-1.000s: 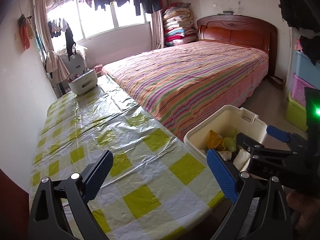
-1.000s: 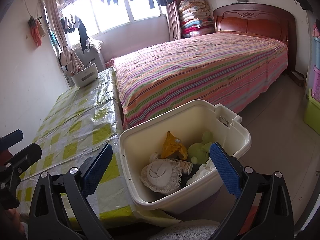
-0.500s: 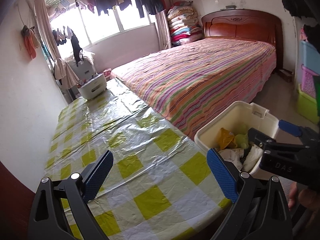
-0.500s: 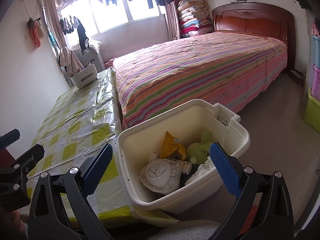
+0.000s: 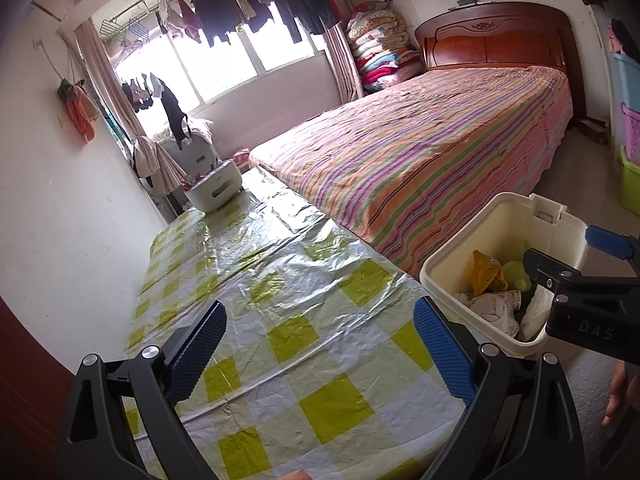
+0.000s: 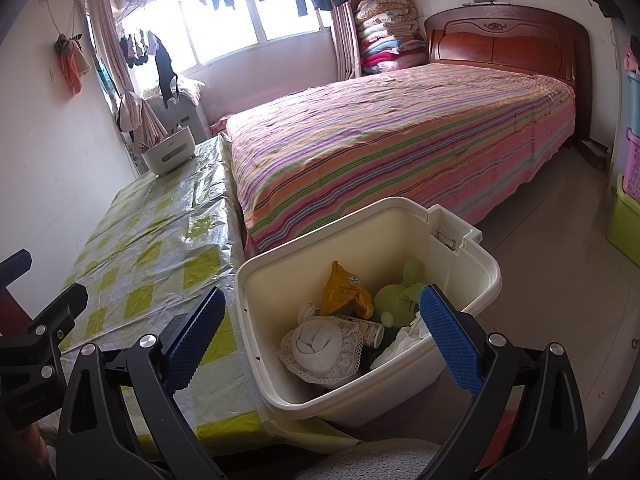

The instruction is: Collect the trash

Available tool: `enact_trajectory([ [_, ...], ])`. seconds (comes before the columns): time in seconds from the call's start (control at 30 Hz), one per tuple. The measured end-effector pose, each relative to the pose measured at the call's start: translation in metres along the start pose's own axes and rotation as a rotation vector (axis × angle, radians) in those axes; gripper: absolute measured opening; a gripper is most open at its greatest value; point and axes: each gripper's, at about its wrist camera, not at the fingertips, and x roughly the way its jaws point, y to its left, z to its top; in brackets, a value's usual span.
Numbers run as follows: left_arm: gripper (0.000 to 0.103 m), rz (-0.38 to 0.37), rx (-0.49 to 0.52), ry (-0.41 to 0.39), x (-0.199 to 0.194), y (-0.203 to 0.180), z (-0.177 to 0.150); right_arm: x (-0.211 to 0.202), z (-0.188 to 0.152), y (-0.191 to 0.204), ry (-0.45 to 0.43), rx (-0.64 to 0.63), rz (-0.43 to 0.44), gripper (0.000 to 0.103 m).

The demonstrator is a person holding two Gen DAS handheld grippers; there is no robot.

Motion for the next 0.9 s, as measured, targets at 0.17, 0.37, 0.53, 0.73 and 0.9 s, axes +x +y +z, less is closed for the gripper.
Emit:
enact_trajectory([
  [0.17, 0.092, -0.006, 0.001, 0.005, -0.0006, 0.0002, 0.0000, -0.0002, -0.0002, -0.0002, 0.000, -0.001, 0.000, 0.096],
  [0.37, 0.092, -0.004, 0.003, 0.000, -0.0022, -0.0001, 0.0004, -0.0005, -0.0003, -0.0003, 0.000, 0.000, 0.000, 0.096],
  [0.53, 0.092, 0.028, 0.014, -0.013, -0.0032, -0.0015, 0.0014, -0.0003, -0.0001, 0.0001, 0.001, 0.001, 0.000, 0.096],
  [0.73, 0.092, 0.093, 0.045, -0.050, -0.0071, -0.0056, 0.0013, 0.0004, -0.0017, 0.0002, 0.004, 0.001, 0.001, 0.096],
  [0.9, 0.093, 0.069, 0.053, -0.058, -0.0100, -0.0077, 0.0007, 0.0019, -0.0038, 0.0011, 0.008, -0.004, 0.005, 0.096],
])
